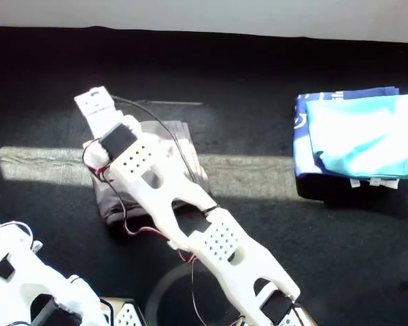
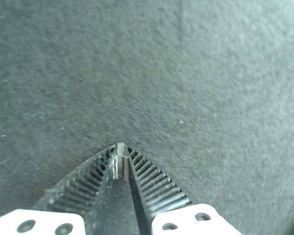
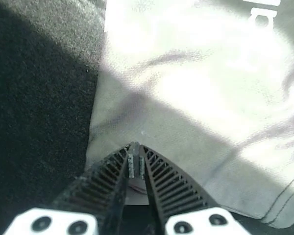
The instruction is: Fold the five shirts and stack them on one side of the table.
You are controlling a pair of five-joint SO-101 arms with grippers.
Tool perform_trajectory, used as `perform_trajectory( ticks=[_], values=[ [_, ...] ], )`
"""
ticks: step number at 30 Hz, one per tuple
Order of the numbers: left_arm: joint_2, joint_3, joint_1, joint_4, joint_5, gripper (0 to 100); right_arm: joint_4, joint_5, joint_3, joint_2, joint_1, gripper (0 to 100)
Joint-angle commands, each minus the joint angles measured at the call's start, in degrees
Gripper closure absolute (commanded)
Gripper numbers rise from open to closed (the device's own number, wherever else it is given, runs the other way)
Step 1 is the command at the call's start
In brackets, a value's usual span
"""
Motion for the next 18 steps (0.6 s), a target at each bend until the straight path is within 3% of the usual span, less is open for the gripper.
perform_trajectory(
  ticks=[1,18],
  values=[
    [-0.3,-0.4,-0.2,-1.0,0.8,99,0.7,-1.5,1.8,-3.1,-2.4,99.2],
    [-0.3,-0.1,0.3,-1.0,0.7,99,0.7,-1.4,18.4,-4.6,-2.0,99.2]
  ],
)
